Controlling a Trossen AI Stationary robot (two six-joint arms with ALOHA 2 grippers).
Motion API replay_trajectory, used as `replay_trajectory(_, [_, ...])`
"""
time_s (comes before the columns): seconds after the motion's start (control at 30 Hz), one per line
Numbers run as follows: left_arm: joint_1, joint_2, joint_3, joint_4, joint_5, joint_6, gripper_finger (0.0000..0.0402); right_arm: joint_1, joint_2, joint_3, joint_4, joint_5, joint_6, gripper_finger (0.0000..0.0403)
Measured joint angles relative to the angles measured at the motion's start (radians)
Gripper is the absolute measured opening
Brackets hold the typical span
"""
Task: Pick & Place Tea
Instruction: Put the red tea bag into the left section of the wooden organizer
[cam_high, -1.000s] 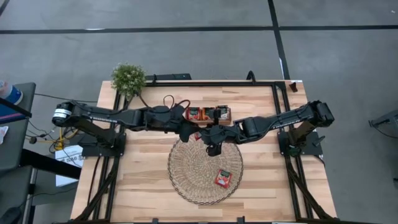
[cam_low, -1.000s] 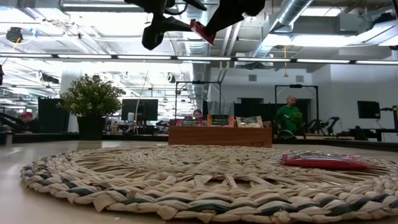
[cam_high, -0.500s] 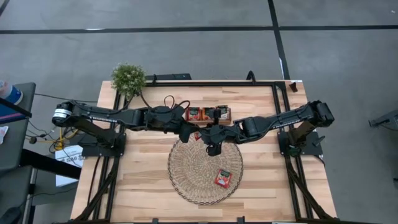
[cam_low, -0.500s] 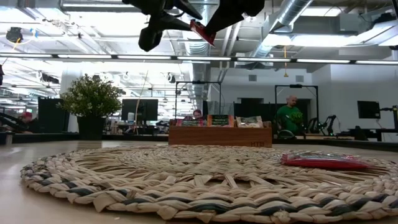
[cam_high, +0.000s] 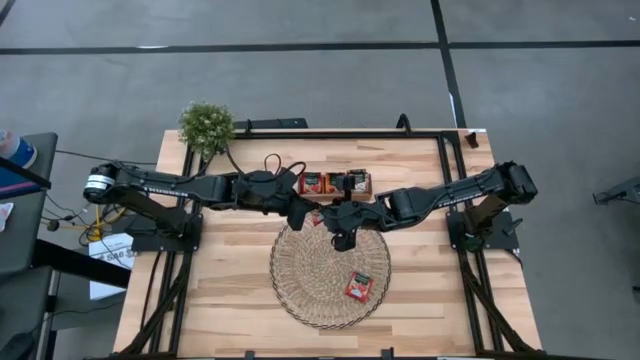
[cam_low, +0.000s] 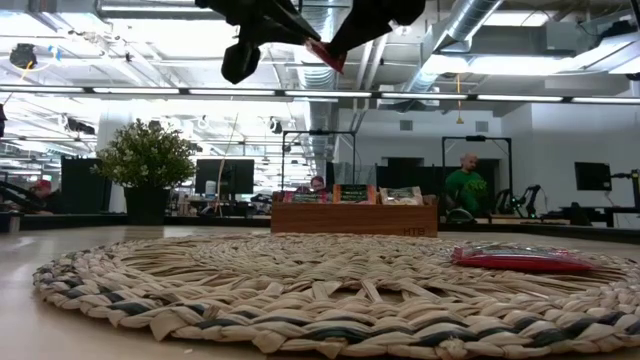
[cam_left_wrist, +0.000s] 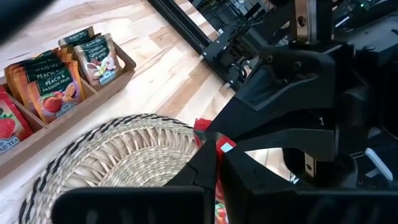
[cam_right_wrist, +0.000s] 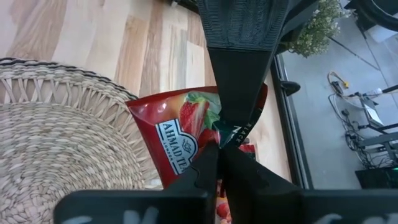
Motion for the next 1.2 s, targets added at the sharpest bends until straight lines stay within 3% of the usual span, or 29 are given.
replay_trajectory(0.33, [0.000,0.000,0.000,-0.097,-0.057,0.029,0.0000,0.000,-0.003,0.000,-0.061,0.000,0.002,0.0097])
replay_trajectory(0.6, [0.003,0.000,-0.002,-0.115,-0.228,0.254,0.0000,-0.022,-0.003,0.000,-0.402,-0.001,0.227,0.0163])
replay_trajectory(0.87, [0.083,0.001,-0.062,-0.089,-0.313,0.443,0.0000,-0.037,-0.005,-0.020,-0.574,-0.001,0.435,0.0161])
replay_trajectory(1.07, [0.177,0.055,-0.139,0.151,-0.235,0.563,0.0000,-0.005,-0.005,-0.021,-0.548,0.000,0.441,0.0140])
replay_trajectory(1.2, [0.240,0.130,-0.150,0.190,-0.173,0.578,0.0000,0.014,-0.005,-0.022,-0.545,-0.001,0.467,0.0124])
